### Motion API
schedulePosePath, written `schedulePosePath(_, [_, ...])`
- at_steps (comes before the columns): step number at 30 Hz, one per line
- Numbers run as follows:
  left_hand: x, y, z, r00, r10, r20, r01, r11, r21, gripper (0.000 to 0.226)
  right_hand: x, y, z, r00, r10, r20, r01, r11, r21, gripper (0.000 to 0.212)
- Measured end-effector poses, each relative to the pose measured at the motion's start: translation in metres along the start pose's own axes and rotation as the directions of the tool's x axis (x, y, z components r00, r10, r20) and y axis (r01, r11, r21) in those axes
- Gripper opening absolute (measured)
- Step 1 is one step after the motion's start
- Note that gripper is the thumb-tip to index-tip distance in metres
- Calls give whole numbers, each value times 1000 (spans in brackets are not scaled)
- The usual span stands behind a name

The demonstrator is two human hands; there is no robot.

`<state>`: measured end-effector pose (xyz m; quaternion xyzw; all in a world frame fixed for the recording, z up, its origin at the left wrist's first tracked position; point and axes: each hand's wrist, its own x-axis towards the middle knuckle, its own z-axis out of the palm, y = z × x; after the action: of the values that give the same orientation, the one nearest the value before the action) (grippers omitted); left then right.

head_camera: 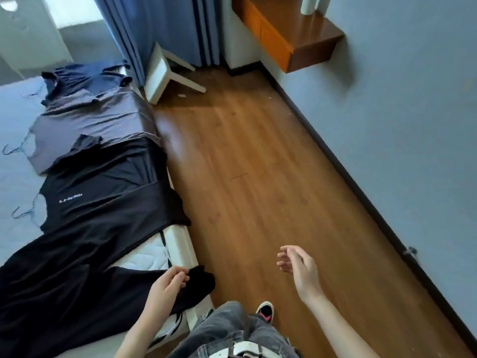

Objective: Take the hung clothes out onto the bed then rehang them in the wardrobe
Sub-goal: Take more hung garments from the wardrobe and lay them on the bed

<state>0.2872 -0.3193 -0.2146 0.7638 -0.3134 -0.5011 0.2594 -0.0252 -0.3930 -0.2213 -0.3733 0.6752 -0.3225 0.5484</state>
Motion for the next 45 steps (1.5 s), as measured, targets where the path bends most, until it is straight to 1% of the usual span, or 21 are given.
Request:
schedulePosePath(3, [6,3,5,992,-67,-111,62,997,-52,24,52,-30,5,997,-11,83,13,1000,-20,27])
schedulePosePath(6, [24,4,15,965,-168,-200,138,979,-152,23,110,-61,16,990,-8,143,13,999,-39,27])
schedulePosePath(9, [67,14,27,936,-251,-249,185,948,-261,24,174,-92,29,984,-2,179,12,998,-54,26])
schedulePosePath(12, [132,54,35,927,-281,-249,188,921,-340,24,241,-130,39,984,4,180,7,998,-61,26])
schedulePosePath(14, [182,97,35,933,-256,-254,159,924,-348,24,281,-164,43,985,6,174,11,995,-98,26])
schedulePosePath(16, [229,147,30,948,-199,-250,107,935,-339,24,319,-199,47,984,-1,176,22,993,-114,26])
schedulePosePath(20, [311,250,14,973,-67,-222,8,967,-256,22,392,-264,56,980,-20,197,54,985,-166,24])
schedulePosePath(22, [352,291,6,972,-30,-233,-28,970,-241,21,432,-289,64,974,-36,226,84,975,-207,24])
schedulePosePath(25, [414,336,-6,957,-40,-288,-41,963,-268,22,504,-325,88,964,-13,266,74,973,-220,24])
schedulePosePath(28, [472,368,-15,923,-93,-373,-35,946,-321,24,586,-371,132,936,-6,351,77,979,-189,26])
schedulePosePath(30, [496,384,-23,878,-178,-444,-17,916,-401,24,637,-409,172,894,-15,448,125,968,-217,26])
schedulePosePath(32, [509,396,-33,810,-288,-511,0,871,-492,27,675,-447,218,835,-9,551,177,951,-253,27])
schedulePosePath(35, [515,412,-49,697,-438,-567,-9,786,-618,31,716,-500,301,695,-6,719,317,900,-298,27])
schedulePosePath(37, [516,411,-55,597,-544,-590,-27,721,-692,29,730,-527,358,577,6,817,426,851,-307,28])
schedulePosePath(39, [513,407,-54,523,-619,-586,-20,679,-734,28,731,-543,399,492,18,870,483,826,-290,26])
schedulePosePath(42, [517,392,-50,390,-756,-526,-25,562,-826,31,727,-550,475,363,76,929,539,796,-276,26])
schedulePosePath(44, [523,380,-53,319,-821,-474,-57,483,-874,34,722,-545,526,304,124,945,578,764,-286,26])
schedulePosePath(45, [526,371,-58,290,-844,-451,-73,451,-890,35,718,-540,550,287,147,947,592,750,-296,26])
